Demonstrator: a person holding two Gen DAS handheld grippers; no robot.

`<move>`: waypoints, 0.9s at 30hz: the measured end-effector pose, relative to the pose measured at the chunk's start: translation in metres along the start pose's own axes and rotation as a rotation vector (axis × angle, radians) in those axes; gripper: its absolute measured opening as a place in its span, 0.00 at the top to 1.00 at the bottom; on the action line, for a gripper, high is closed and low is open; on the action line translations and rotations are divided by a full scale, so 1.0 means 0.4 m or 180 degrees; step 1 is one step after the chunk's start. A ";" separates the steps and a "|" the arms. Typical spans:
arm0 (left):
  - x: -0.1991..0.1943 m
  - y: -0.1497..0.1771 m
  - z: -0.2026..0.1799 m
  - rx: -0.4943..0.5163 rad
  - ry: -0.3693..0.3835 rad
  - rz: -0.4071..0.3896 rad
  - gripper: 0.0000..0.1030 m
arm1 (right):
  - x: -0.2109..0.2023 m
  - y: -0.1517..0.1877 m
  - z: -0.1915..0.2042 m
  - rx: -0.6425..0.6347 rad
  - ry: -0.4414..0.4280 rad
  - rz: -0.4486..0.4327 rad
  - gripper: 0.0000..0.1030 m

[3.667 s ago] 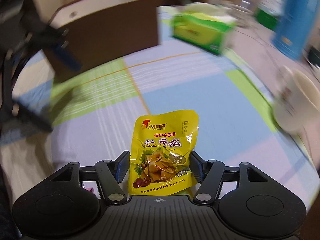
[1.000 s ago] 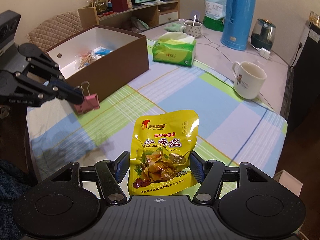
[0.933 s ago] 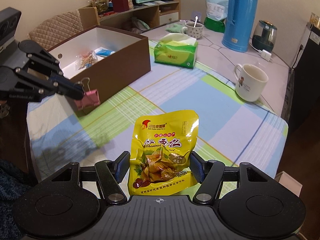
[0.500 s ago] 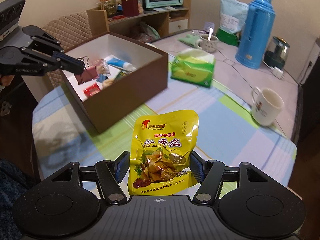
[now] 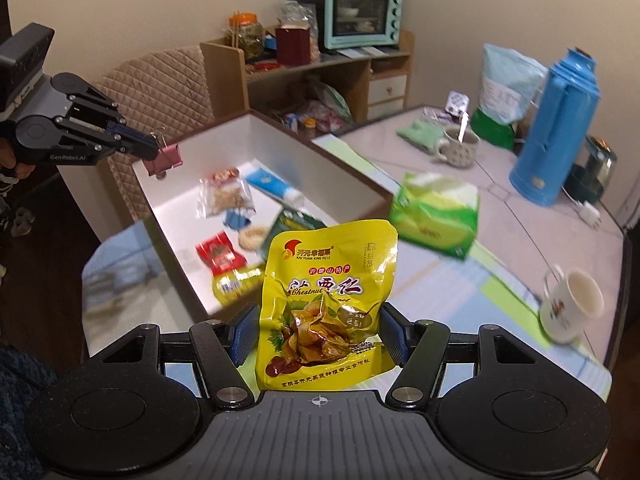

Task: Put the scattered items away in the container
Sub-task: 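Carry the yellow packet and pink binder clip over the box with both tools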

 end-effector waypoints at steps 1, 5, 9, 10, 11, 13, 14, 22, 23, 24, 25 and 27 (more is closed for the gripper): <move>-0.005 0.004 0.013 0.0006 -0.0019 0.0010 1.00 | 0.005 -0.014 0.010 -0.0032 -0.0010 -0.0014 0.39; -0.019 0.013 0.049 0.0048 -0.0064 0.0026 1.00 | 0.023 -0.063 0.051 -0.0165 -0.0058 -0.0063 0.39; -0.024 0.012 0.075 0.0075 -0.0064 0.0015 1.00 | 0.045 -0.105 0.090 -0.0278 -0.0114 -0.0106 0.39; -0.022 0.011 0.081 0.0079 -0.0060 0.0015 1.00 | 0.051 -0.114 0.099 -0.0298 -0.0131 -0.0114 0.39; -0.020 0.010 0.086 0.0083 -0.0055 0.0017 1.00 | 0.058 -0.123 0.107 -0.0317 -0.0143 -0.0120 0.39; -0.017 0.009 0.098 0.0094 -0.0052 0.0025 1.00 | 0.071 -0.138 0.120 -0.0346 -0.0163 -0.0125 0.39; -0.015 0.009 0.103 0.0098 -0.0049 0.0030 1.00 | 0.078 -0.144 0.125 -0.0356 -0.0171 -0.0123 0.39; 0.007 0.002 0.140 0.0153 -0.0012 0.0076 1.00 | 0.122 -0.183 0.150 -0.0428 -0.0222 -0.0095 0.39; 0.010 0.001 0.144 0.0163 -0.0004 0.0081 1.00 | 0.125 -0.185 0.150 -0.0434 -0.0227 -0.0087 0.39; 0.013 -0.001 0.147 0.0172 0.0004 0.0086 1.00 | 0.129 -0.188 0.149 -0.0438 -0.0227 -0.0076 0.39; 0.017 -0.003 0.150 0.0186 0.0012 0.0092 1.00 | 0.135 -0.191 0.150 -0.0443 -0.0223 -0.0065 0.39; 0.026 -0.006 0.155 0.0212 0.0035 0.0109 1.00 | 0.143 -0.196 0.150 -0.0445 -0.0219 -0.0041 0.39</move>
Point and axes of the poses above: each gripper's, at about its wrist camera, not at the fingertips, and x roughly the way its jaws point, z to its left, y to its underside, the point moved 7 cm from there along x, roughly the way its jaws point, and after that the axes turned 12 degrees about y, right-handed, at the moved point
